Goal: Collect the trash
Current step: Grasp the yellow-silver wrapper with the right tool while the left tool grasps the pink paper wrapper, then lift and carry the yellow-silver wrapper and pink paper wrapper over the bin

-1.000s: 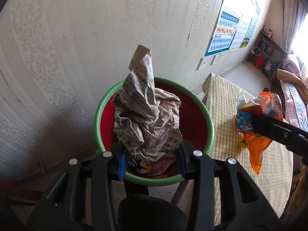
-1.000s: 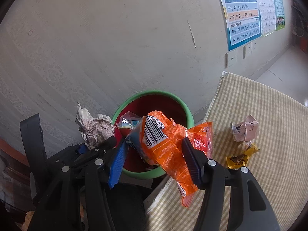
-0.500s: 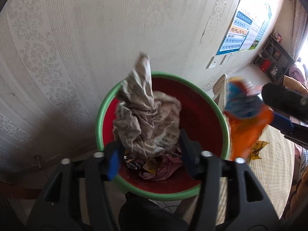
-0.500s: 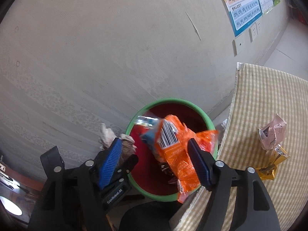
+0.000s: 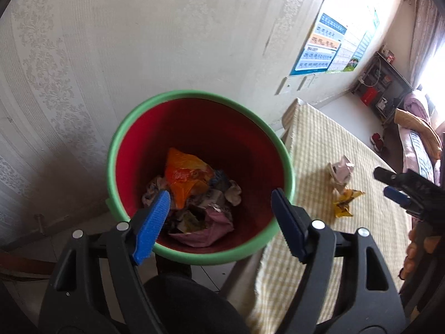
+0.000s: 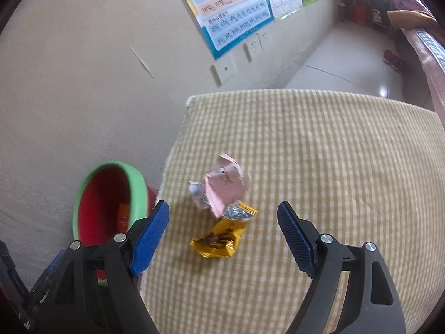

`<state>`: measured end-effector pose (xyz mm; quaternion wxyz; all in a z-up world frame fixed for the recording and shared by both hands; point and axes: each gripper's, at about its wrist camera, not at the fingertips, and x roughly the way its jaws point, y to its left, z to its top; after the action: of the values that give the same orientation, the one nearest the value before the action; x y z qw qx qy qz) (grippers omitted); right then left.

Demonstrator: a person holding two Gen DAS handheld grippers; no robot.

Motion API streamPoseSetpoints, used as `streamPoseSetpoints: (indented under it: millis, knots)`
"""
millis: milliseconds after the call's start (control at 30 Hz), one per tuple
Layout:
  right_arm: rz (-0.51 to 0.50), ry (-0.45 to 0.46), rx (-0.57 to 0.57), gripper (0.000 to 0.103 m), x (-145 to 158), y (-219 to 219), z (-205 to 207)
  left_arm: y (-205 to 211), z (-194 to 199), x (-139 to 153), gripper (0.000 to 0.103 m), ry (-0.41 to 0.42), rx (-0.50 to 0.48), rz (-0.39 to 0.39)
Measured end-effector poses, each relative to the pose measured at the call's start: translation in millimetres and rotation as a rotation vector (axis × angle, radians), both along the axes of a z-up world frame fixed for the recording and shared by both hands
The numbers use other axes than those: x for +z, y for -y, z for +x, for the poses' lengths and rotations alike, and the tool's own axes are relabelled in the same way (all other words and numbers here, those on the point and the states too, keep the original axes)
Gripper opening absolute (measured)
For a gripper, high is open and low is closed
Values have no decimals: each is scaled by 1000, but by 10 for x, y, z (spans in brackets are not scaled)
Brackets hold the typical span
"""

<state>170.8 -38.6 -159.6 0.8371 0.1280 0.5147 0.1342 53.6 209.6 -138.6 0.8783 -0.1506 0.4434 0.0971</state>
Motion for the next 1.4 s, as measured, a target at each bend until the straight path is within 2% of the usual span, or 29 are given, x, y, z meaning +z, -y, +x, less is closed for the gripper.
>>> streamPoseSetpoints:
  millis: [200,233,300,333,433,567,733,867,933,1033,1067,1100,1167,1400]
  knots:
    - [-28,-108,25,77,-432,-146,42,249,-14,18,73,-17,-60,12]
    - [-34,-120,29,72,-490,-152,50,290,-15,22,73,-20,-71,14]
    - [-43,-128,41,45,-580,-155,42,380,-5,33,73,-22,-95,24]
    - [-31,-132,58,25,-607,-138,26,428,9,40,73,-22,-109,29]
    - [33,-104,97,21,-554,-2,-105,594,103,36,73,-22,-158,30]
    - [47,-40,125,21,-381,290,-468,892,382,12,73,-14,-248,19]
    - [18,-49,75,21,-385,745,-1017,1356,902,-139,72,-17,-381,-17]
    - [22,-84,31,22,-459,1007,-1317,1675,1311,-381,72,-81,-436,48]
    - [28,-93,19,22,-472,1067,-1340,1740,1474,-535,72,-137,-424,38]
    - [41,-85,9,23,-455,1132,-1323,1776,1633,-694,51,-209,-402,23]
    - [44,-83,12,23,-448,1125,-1325,1794,1659,-736,35,-233,-414,14]
    - [48,-83,16,23,-444,1114,-1331,1831,1670,-765,29,-248,-423,32]
    - [57,-83,26,23,-441,1092,-1357,1881,1651,-758,22,-246,-448,57]
    - [59,-70,40,23,-431,985,-1316,1837,1194,-574,20,-195,-451,29]
